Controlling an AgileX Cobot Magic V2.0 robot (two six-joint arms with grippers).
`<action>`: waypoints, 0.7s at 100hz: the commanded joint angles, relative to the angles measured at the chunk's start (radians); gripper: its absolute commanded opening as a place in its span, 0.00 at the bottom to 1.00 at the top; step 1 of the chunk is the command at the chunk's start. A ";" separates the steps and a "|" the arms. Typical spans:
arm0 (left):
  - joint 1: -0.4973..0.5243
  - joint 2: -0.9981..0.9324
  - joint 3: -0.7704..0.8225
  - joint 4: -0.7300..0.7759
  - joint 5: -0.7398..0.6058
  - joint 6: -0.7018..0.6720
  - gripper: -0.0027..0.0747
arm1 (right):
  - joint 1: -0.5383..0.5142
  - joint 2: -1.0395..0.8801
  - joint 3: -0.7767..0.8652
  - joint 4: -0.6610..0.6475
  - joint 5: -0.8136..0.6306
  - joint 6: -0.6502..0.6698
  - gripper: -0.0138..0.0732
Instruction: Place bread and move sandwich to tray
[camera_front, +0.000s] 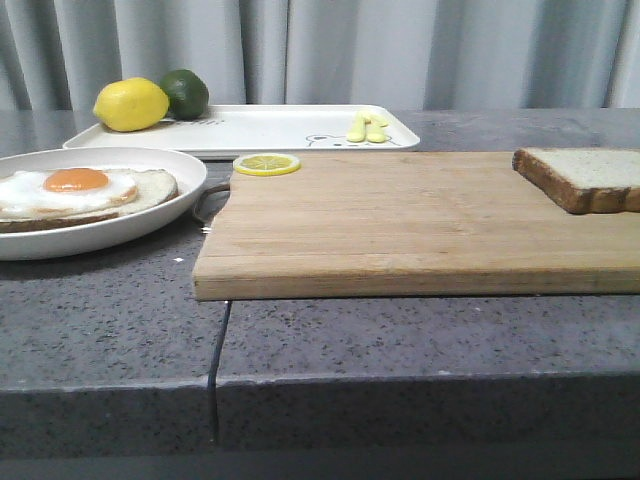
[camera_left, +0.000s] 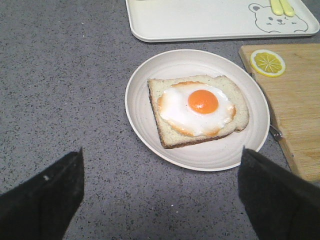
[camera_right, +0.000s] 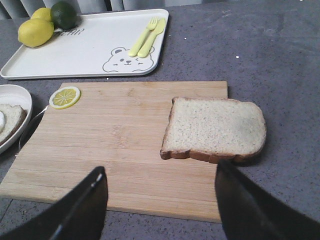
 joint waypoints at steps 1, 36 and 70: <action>-0.007 0.008 -0.033 -0.020 -0.068 0.001 0.79 | -0.006 0.012 -0.034 0.010 -0.087 -0.001 0.71; -0.007 0.008 -0.033 -0.020 -0.068 0.001 0.79 | -0.006 0.012 -0.034 0.010 -0.117 -0.001 0.71; -0.007 0.008 -0.033 -0.020 -0.068 0.001 0.79 | -0.006 0.012 -0.032 -0.053 -0.111 -0.001 0.71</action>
